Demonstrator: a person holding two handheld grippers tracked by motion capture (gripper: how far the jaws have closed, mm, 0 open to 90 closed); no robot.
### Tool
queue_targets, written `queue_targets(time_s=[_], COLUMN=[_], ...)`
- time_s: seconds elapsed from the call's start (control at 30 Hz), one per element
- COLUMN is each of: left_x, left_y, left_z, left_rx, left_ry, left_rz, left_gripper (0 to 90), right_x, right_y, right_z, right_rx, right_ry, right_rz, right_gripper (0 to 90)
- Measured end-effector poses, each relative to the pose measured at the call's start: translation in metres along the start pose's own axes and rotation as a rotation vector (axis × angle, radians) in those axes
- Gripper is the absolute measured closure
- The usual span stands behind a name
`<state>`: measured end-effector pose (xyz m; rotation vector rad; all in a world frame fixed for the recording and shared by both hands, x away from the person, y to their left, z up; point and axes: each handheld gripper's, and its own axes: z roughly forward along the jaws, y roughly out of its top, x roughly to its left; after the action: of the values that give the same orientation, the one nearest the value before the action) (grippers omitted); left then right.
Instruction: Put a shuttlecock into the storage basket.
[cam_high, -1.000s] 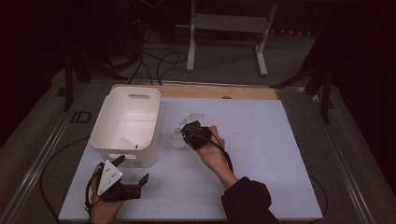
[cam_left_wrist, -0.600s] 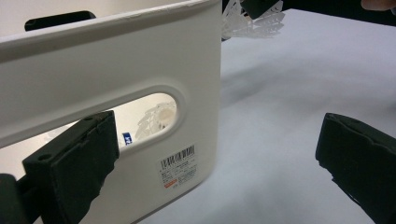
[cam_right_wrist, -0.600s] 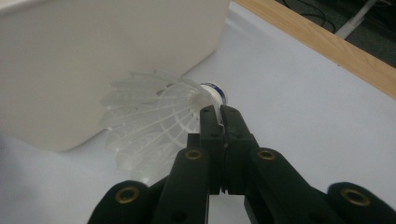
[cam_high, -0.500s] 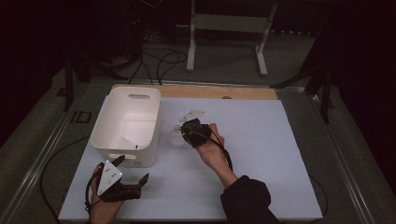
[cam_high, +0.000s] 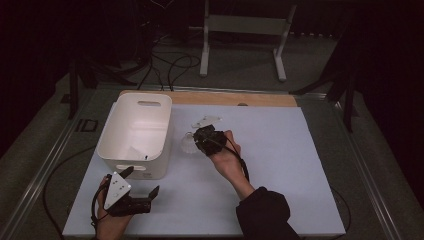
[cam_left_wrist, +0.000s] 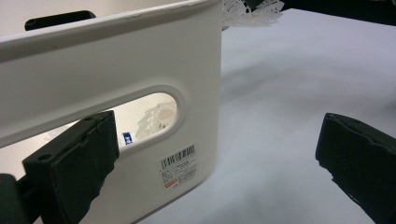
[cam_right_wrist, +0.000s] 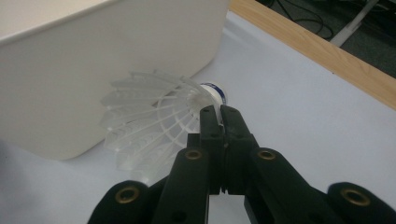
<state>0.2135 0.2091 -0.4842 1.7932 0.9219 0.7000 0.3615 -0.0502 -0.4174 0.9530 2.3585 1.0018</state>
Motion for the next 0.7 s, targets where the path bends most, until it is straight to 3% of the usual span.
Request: queue_targets(time_s=[0.7], left_x=[0.0001], left_y=[0.0001], left_z=[0.0], left_rx=[0.002], left_ry=[-0.005], left_rz=[0.003], left_gripper=[0.0], right_x=[-0.0026], right_y=[0.0071], right_z=[-0.0043], right_rx=[-0.019], right_ry=[-0.001], right_rz=[0.009], right_gripper=[89.1])
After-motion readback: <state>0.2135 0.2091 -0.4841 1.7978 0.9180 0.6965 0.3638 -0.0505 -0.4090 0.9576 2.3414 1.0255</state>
